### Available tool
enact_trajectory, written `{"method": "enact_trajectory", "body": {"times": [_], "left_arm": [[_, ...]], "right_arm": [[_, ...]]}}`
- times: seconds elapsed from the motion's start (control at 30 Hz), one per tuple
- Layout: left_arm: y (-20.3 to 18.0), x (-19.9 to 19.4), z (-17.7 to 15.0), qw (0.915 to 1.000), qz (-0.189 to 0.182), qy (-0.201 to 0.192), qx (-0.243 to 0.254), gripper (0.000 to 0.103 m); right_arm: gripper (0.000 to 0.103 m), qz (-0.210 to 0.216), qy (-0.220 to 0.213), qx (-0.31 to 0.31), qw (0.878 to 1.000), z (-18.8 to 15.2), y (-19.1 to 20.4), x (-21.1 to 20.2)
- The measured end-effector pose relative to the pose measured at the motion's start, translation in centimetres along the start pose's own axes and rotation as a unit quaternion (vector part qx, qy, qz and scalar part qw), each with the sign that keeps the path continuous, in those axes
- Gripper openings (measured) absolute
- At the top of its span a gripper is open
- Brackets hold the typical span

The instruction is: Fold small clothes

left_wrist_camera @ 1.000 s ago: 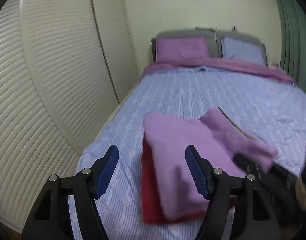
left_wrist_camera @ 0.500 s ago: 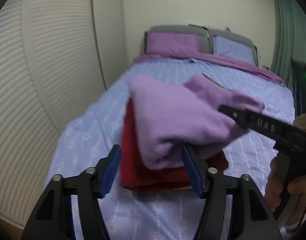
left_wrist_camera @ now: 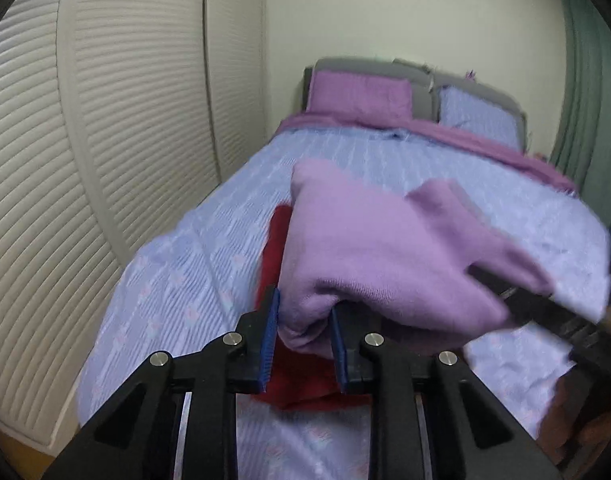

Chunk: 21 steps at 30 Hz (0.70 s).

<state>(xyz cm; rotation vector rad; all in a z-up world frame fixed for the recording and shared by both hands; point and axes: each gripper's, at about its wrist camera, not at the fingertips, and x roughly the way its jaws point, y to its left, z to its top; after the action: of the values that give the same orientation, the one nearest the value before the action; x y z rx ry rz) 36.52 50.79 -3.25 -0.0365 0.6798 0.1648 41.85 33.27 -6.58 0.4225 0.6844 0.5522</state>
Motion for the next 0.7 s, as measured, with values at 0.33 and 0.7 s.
{"method": "enact_trajectory", "body": {"times": [0.33, 0.7], "left_arm": [[1.0, 0.6, -0.8, 0.9995, 0.005, 0.011, -0.028, 0.036], [0.0, -2.4, -1.0, 0.9965, 0.069, 0.016, -0.044, 0.081]], "right_arm": [[0.067, -0.005, 0.006, 0.016, 1.0, -0.2, -2.7, -1.0], [0.09, -0.064, 0.009, -0.058, 0.996, 2.5, -1.7, -4.4]]}}
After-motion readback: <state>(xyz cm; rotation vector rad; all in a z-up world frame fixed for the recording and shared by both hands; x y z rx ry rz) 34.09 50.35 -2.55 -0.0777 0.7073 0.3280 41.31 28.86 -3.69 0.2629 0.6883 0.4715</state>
